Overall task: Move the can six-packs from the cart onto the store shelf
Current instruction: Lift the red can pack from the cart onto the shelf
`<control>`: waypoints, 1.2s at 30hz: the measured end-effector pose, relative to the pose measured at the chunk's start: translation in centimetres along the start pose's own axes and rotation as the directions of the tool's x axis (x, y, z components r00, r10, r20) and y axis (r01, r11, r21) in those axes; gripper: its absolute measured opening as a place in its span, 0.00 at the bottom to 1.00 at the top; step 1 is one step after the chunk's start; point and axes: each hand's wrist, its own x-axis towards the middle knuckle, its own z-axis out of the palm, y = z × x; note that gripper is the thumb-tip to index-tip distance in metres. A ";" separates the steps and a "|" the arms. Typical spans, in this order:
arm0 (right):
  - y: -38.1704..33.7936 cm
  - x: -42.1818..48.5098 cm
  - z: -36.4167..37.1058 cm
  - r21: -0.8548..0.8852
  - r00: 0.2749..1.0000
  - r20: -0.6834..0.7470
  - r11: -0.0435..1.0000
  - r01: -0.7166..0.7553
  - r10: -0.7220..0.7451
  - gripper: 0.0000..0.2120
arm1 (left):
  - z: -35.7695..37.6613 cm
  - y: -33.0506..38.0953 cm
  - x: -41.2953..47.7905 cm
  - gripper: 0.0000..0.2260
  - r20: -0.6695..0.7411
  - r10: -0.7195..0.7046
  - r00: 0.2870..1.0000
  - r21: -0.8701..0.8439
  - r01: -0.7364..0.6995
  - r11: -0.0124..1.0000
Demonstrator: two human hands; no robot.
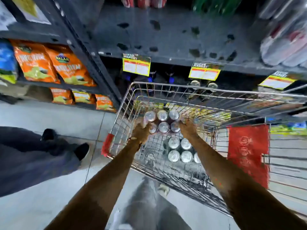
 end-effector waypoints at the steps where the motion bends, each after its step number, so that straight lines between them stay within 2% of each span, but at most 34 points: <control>1: -0.2 0.6 0.5 0.026 0.999 0.018 0.999 -0.033 0.033 0.16 | 0.1 -0.2 0.5 0.19 -0.011 -0.017 1.000 -0.021 0.017 1.000; 2: -0.3 1.3 1.0 0.040 0.998 0.020 0.997 -0.066 0.065 0.11 | 0.0 -0.3 1.0 0.19 -0.036 -0.058 0.998 -0.040 0.057 0.998; 7: 0.1 4.8 2.6 0.154 0.990 0.069 0.979 -0.132 0.122 0.03 | 0.5 -0.2 3.2 0.22 -0.036 -0.139 0.990 -0.072 0.136 0.988; 8: 0.1 5.1 2.5 0.141 0.989 0.063 0.980 -0.140 0.132 0.03 | 0.6 0.1 3.6 0.22 -0.044 -0.144 0.989 -0.056 0.141 0.988; 12: 0.4 6.5 3.1 0.218 0.968 0.098 0.944 -0.246 0.230 0.17 | 1.0 0.9 5.0 0.21 -0.032 -0.184 0.982 -0.116 0.179 0.977; 15: 0.5 6.6 3.6 0.337 0.955 0.011 0.898 -0.284 0.298 0.13 | 0.8 1.4 5.3 0.18 -0.040 -0.255 0.966 -0.237 0.239 0.942; 17: 0.5 5.8 3.4 0.390 0.960 0.027 0.881 -0.268 0.279 0.14 | 0.5 1.7 4.9 0.15 -0.040 -0.287 0.957 -0.282 0.265 0.922; 19: 0.1 4.1 2.3 0.455 0.970 0.048 0.860 -0.232 0.236 0.15 | 0.3 1.8 4.2 0.18 -0.058 -0.293 0.954 -0.313 0.261 0.913; 21: -0.8 2.1 1.3 0.521 0.979 0.010 0.835 -0.177 0.202 0.12 | -0.6 2.2 3.1 0.17 -0.115 -0.239 0.964 -0.283 0.199 0.938; 23: -2.2 -0.2 0.3 0.555 0.980 -0.102 0.827 -0.087 0.171 0.08 | -2.1 2.6 1.5 0.13 -0.142 -0.125 0.982 -0.239 0.088 0.967; 25: -3.7 -2.7 -1.0 0.570 0.976 -0.160 0.821 -0.032 0.149 0.09 | -3.9 3.1 -0.3 0.17 -0.170 -0.036 0.985 -0.177 0.006 0.984; 28: -6.0 -6.8 -2.9 0.584 0.984 -0.174 0.808 0.076 0.034 0.10 | -7.0 5.4 -3.8 0.20 -0.205 0.112 0.972 -0.038 -0.122 0.992; 30: -7.7 -9.0 -3.9 0.601 0.974 -0.220 0.780 0.176 -0.051 0.11 | -9.2 7.6 -5.5 0.16 -0.234 0.161 0.959 0.060 -0.151 0.987; 33: -10.2 -11.7 -5.2 0.574 0.942 -0.302 0.760 0.304 -0.148 0.06 | -12.6 11.0 -7.8 0.13 -0.258 0.194 0.946 0.068 -0.183 0.981; 36: -12.5 -12.9 -6.7 0.607 0.917 -0.349 0.699 0.379 -0.193 0.04 | -15.0 13.8 -10.1 0.16 -0.413 0.262 0.872 0.209 -0.189 0.959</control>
